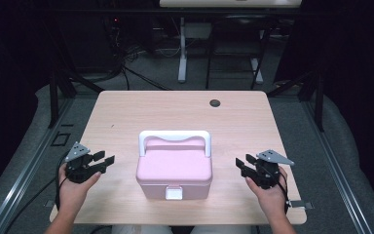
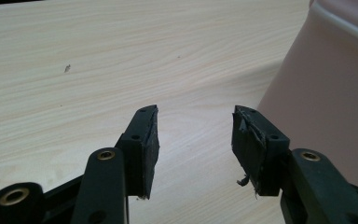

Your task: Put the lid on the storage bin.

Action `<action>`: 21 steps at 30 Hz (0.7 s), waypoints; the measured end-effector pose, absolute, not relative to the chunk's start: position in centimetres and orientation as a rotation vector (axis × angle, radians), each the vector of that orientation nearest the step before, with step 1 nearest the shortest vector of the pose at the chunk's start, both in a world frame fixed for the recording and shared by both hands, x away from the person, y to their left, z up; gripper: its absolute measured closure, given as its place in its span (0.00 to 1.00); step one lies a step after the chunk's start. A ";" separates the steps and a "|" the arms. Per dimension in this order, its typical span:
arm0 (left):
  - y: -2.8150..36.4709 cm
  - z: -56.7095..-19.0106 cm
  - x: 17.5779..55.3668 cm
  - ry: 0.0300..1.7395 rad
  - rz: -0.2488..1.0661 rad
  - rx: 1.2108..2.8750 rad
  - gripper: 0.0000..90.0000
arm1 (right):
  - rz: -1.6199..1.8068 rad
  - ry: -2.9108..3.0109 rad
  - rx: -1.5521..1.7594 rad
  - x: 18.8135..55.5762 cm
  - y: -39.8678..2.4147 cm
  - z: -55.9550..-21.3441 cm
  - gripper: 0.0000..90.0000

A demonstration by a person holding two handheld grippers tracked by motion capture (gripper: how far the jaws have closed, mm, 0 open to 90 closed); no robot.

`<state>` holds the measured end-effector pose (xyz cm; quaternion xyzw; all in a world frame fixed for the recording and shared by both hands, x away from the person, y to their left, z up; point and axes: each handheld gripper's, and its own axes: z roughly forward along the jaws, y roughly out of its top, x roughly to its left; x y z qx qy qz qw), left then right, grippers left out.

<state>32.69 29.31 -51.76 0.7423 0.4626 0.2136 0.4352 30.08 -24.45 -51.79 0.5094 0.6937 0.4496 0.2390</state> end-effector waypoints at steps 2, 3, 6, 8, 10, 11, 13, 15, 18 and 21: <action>29.3 -52.0 32.7 1.153 0.529 1.856 0.57 | 1.201 1.904 1.375 30.2 -24.3 -52.2 0.58; 29.3 -52.1 32.7 1.154 0.529 1.858 0.57 | 1.190 1.907 1.365 30.2 -24.2 -52.3 0.58; 29.1 -52.5 32.8 1.158 0.527 1.870 0.57 | 1.185 1.909 1.367 30.4 -24.1 -52.8 0.58; 29.0 -52.9 32.8 1.157 0.530 1.885 0.57 | 1.175 1.913 1.371 30.5 -24.0 -53.1 0.58; 28.9 -53.2 32.9 1.157 0.530 1.895 0.57 | 1.167 1.924 1.373 30.6 -24.0 -53.4 0.58; 28.9 -53.3 33.0 1.161 0.526 1.900 0.57 | 1.160 1.924 1.369 30.7 -23.9 -53.5 0.58; 28.8 -53.6 33.0 1.164 0.522 1.909 0.57 | 1.153 1.931 1.366 30.8 -23.9 -53.7 0.57; 28.7 -53.8 33.1 1.164 0.518 1.919 0.57 | 1.151 1.933 1.377 30.9 -24.0 -53.9 0.57; 28.7 -54.1 33.2 1.166 0.511 1.921 0.57 | 1.164 1.939 1.409 31.1 -24.2 -54.3 0.57; 28.7 -54.3 33.2 1.176 0.498 1.916 0.57 | 1.165 1.941 1.429 31.3 -24.3 -54.5 0.57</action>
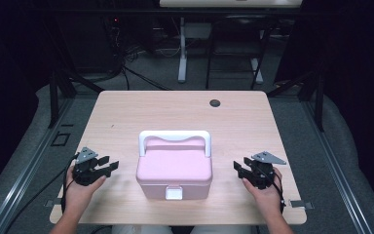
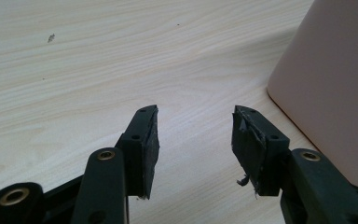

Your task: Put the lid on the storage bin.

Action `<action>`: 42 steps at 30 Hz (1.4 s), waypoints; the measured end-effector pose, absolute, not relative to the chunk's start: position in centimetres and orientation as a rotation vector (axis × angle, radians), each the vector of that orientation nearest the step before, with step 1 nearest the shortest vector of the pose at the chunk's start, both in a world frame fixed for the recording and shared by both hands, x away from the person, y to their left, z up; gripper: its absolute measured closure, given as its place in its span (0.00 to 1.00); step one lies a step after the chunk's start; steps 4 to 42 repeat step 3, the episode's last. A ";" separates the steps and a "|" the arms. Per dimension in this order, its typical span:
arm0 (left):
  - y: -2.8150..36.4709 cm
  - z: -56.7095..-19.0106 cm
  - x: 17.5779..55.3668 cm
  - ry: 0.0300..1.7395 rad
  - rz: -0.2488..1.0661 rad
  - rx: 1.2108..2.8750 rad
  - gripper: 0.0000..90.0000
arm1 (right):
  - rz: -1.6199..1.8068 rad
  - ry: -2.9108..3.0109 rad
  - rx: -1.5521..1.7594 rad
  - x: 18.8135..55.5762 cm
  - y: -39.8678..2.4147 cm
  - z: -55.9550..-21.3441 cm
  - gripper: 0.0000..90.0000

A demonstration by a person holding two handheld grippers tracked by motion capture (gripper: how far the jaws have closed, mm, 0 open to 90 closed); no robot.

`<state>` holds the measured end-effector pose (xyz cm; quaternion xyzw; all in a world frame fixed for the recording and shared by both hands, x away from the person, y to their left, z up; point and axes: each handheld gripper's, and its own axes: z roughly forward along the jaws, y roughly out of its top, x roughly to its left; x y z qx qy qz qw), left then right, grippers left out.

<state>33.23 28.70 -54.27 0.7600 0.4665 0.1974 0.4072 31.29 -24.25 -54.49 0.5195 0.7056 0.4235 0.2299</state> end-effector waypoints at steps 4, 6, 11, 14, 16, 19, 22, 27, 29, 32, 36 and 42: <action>28.7 -54.4 33.3 1.177 0.493 1.917 0.57 | 1.163 1.941 1.424 31.3 -24.2 -54.5 0.57; 28.7 -54.4 33.3 1.177 0.493 1.917 0.57 | 1.163 1.941 1.424 31.3 -24.2 -54.5 0.57; 28.7 -54.4 33.3 1.177 0.493 1.917 0.57 | 1.163 1.941 1.424 31.3 -24.2 -54.5 0.57; 28.7 -54.4 33.3 1.177 0.493 1.917 0.57 | 1.163 1.941 1.424 31.3 -24.2 -54.5 0.57; 28.7 -54.4 33.3 1.177 0.493 1.917 0.57 | 1.163 1.941 1.424 31.3 -24.2 -54.5 0.57; 28.7 -54.4 33.3 1.177 0.493 1.917 0.57 | 1.163 1.941 1.424 31.3 -24.2 -54.5 0.57; 28.7 -54.4 33.3 1.177 0.493 1.917 0.57 | 1.163 1.941 1.424 31.3 -24.2 -54.5 0.57; 28.7 -54.4 33.3 1.177 0.493 1.917 0.57 | 1.163 1.941 1.424 31.3 -24.2 -54.5 0.57; 28.7 -54.4 33.3 1.177 0.493 1.917 0.57 | 1.163 1.941 1.424 31.3 -24.2 -54.5 0.57; 28.7 -54.4 33.3 1.177 0.493 1.917 0.57 | 1.163 1.941 1.424 31.3 -24.2 -54.5 0.57; 28.7 -54.4 33.3 1.177 0.493 1.917 0.57 | 1.163 1.941 1.424 31.3 -24.2 -54.5 0.57; 28.7 -54.4 33.3 1.177 0.493 1.917 0.57 | 1.163 1.941 1.424 31.3 -24.2 -54.5 0.57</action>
